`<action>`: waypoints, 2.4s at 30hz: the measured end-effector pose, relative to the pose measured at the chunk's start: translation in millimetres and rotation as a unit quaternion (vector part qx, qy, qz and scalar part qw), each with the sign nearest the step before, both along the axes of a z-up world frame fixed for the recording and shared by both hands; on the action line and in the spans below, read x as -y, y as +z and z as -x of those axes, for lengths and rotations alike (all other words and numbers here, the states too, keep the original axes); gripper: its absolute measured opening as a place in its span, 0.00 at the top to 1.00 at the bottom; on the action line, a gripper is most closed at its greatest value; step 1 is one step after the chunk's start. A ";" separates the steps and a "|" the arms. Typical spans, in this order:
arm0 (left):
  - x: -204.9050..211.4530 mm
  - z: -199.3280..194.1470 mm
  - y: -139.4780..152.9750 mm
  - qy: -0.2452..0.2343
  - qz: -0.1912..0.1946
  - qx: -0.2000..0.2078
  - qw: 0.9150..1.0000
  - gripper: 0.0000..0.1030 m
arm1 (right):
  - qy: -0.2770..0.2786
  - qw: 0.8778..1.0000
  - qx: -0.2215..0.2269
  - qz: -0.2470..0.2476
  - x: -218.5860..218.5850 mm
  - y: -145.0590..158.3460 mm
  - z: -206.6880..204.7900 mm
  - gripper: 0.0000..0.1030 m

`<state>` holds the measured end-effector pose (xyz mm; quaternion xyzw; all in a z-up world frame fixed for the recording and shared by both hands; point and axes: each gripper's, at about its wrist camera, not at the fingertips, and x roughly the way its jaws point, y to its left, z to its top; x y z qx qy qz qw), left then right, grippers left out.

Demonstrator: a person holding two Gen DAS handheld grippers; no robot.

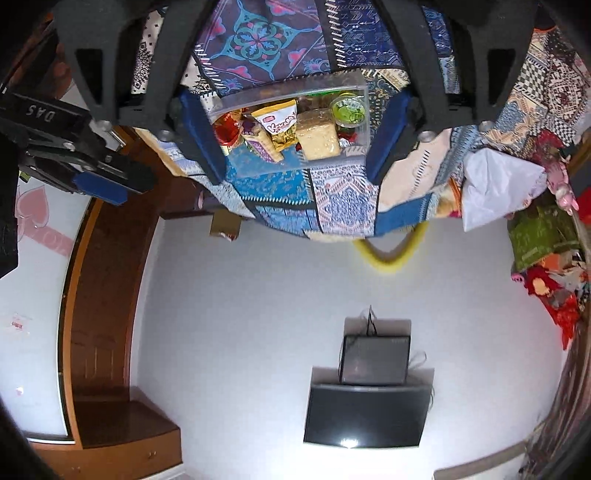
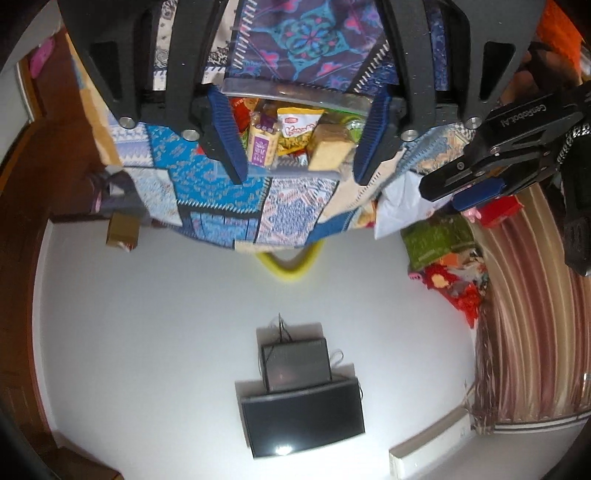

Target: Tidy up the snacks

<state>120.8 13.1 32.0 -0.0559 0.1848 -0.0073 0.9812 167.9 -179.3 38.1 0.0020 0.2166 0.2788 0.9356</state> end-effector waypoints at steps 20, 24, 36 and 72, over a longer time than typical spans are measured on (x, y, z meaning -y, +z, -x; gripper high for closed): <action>8.4 48.1 9.4 0.006 -0.016 0.033 0.999 0.04 | -0.022 0.999 0.033 -0.025 14.4 8.8 38.5 0.01; 7.4 49.2 8.3 0.007 -0.013 0.031 0.999 0.04 | -0.021 0.999 0.033 -0.023 14.1 7.1 41.8 0.01; 5.4 50.6 6.2 0.008 -0.009 0.026 1.000 0.04 | -0.017 0.999 0.033 -0.020 15.1 6.8 48.9 0.01; 4.0 52.3 3.7 0.012 -0.009 0.026 1.000 0.04 | -0.016 0.999 0.030 -0.021 14.6 7.1 48.7 0.01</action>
